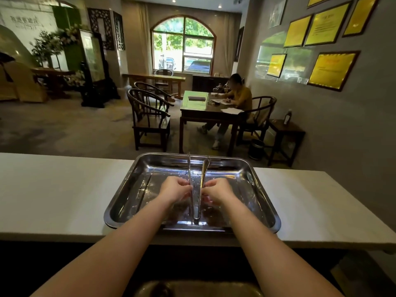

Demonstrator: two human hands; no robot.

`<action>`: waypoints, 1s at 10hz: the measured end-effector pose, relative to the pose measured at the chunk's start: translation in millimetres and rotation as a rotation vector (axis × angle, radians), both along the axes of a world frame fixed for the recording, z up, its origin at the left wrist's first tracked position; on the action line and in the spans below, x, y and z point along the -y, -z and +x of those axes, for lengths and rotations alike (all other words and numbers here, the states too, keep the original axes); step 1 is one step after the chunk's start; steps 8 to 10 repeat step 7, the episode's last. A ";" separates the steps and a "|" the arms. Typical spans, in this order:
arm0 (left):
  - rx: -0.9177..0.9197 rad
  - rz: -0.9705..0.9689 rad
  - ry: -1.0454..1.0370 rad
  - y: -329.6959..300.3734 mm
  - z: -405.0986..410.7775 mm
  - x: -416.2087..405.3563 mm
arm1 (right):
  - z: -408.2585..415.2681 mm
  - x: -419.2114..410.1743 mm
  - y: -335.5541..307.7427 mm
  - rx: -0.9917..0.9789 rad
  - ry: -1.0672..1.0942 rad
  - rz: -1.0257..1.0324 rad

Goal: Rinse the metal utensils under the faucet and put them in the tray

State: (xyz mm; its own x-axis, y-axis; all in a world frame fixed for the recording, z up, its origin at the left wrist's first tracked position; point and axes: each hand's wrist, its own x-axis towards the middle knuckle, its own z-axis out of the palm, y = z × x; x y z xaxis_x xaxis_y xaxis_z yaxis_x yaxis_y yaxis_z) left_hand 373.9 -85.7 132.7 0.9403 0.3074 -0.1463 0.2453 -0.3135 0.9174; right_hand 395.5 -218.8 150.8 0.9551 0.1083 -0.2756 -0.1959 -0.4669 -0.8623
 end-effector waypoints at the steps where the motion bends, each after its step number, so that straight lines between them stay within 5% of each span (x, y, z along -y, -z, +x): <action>1: -0.074 0.014 0.009 7.0 0.5 -0.3 | 0.5 1.0 9.8 0.010 0.011 -0.041; 5: -0.108 0.204 0.118 7.1 1.8 -4.5 | -4.3 0.7 14.5 0.049 0.028 -0.115; 7: -0.211 0.363 0.364 -28.4 -5.3 -15.2 | -8.8 3.0 -14.9 0.206 -0.199 -0.459; 10: -0.211 0.363 0.364 -28.4 -5.3 -15.2 | -8.8 3.0 -14.9 0.206 -0.199 -0.459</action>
